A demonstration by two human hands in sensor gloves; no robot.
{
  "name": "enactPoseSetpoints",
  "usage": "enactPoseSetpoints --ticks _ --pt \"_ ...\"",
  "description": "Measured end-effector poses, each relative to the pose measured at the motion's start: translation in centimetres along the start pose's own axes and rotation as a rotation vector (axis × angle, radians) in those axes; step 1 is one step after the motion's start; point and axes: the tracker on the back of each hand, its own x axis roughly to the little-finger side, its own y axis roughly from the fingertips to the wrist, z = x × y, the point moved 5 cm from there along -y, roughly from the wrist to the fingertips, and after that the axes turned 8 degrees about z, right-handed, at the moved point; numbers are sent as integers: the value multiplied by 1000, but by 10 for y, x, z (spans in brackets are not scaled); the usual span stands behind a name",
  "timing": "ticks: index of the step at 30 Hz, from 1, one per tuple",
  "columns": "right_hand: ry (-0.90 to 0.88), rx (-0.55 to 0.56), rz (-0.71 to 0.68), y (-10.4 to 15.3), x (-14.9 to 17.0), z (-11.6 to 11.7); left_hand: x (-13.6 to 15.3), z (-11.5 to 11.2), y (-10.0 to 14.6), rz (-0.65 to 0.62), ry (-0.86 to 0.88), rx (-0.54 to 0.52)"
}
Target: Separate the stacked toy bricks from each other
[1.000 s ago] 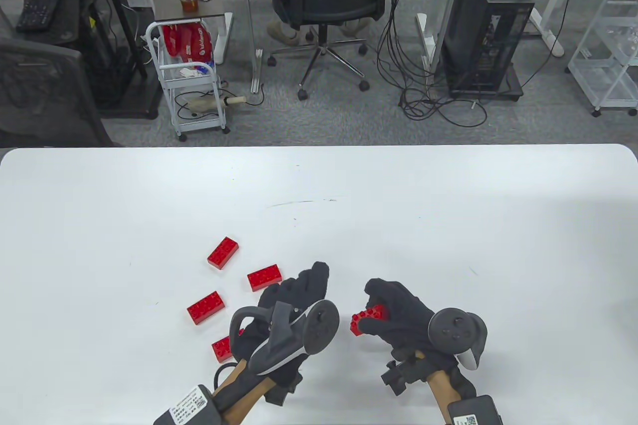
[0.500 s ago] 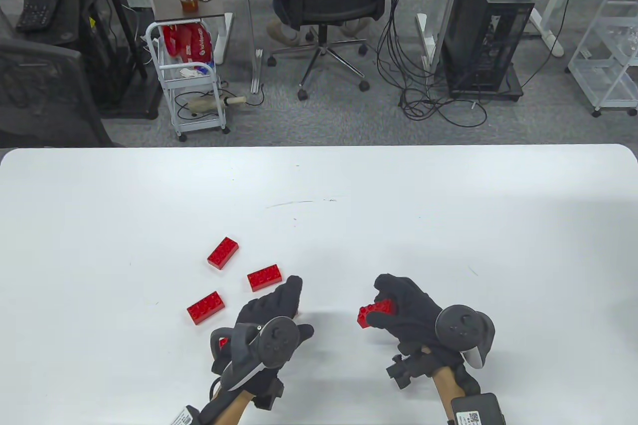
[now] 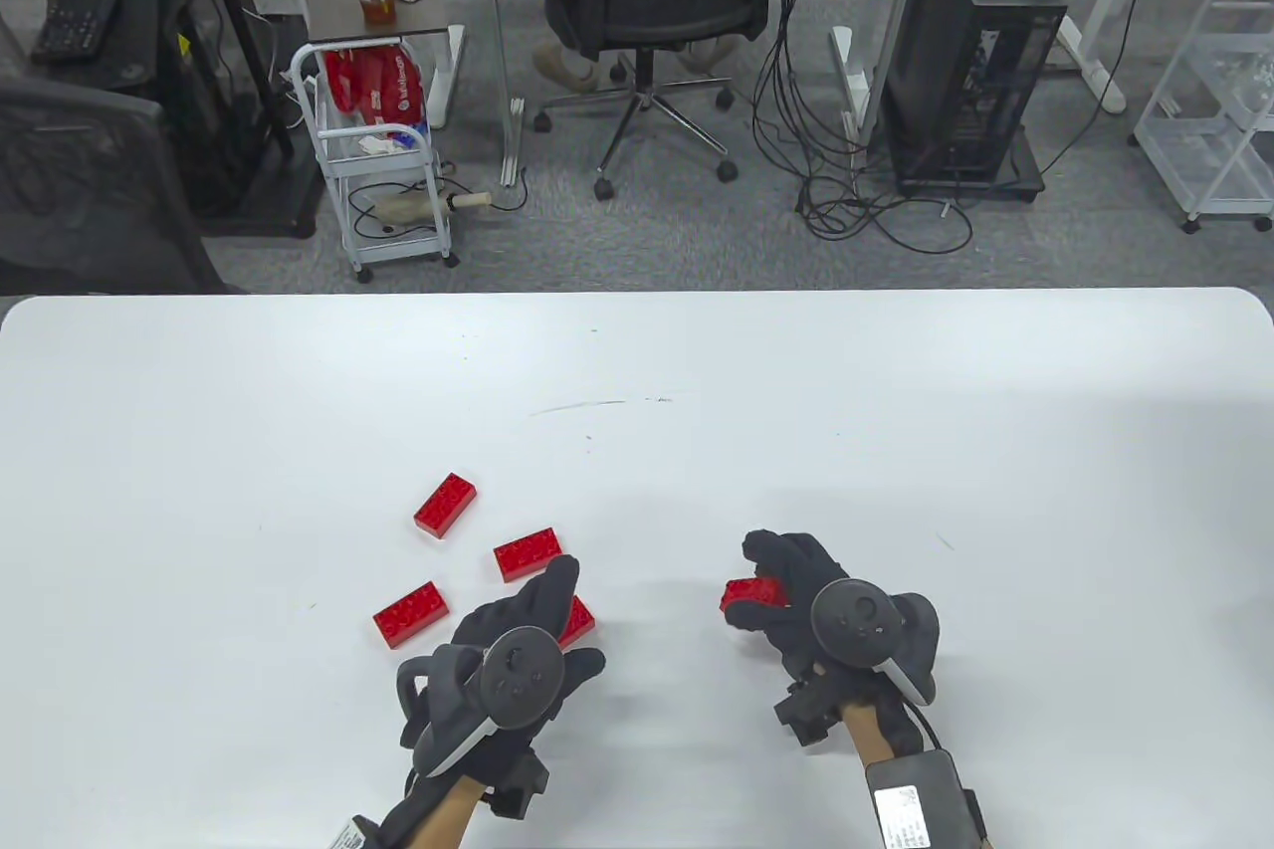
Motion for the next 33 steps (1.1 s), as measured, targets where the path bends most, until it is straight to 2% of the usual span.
enactPoseSetpoints --ticks 11,19,21,33 --pt "76 -57 34 -10 4 11 0 -12 -4 -2 -27 45" --pt "241 -129 24 -10 2 18 2 -12 -4 4 -25 55" --pt "330 -156 10 -10 0 22 2 -13 -5 6 -26 62" --pt "481 -214 2 -11 -8 32 3 -22 -7 9 -60 110"
